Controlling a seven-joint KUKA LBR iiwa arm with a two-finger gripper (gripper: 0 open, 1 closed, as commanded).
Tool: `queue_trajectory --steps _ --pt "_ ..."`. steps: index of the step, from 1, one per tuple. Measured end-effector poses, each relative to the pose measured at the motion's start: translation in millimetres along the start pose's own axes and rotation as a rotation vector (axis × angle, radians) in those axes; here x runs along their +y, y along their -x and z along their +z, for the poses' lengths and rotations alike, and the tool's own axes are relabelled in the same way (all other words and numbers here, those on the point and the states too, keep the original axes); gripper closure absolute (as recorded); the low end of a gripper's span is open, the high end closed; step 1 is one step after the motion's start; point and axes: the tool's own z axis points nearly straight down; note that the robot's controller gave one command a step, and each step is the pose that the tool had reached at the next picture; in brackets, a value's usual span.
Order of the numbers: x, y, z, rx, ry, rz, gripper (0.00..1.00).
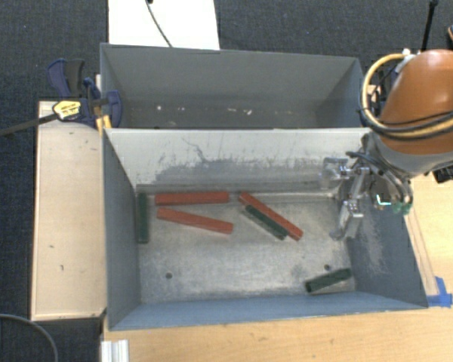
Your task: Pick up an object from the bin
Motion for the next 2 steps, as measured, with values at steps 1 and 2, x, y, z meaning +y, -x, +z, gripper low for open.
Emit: queue_trajectory --steps 1,2 --pt "0.2 -3.9 146.8 0.002 0.000 -0.150 0.00" --pt "-34.8 -52.1 165.9 -0.009 -0.003 -0.459 0.00"
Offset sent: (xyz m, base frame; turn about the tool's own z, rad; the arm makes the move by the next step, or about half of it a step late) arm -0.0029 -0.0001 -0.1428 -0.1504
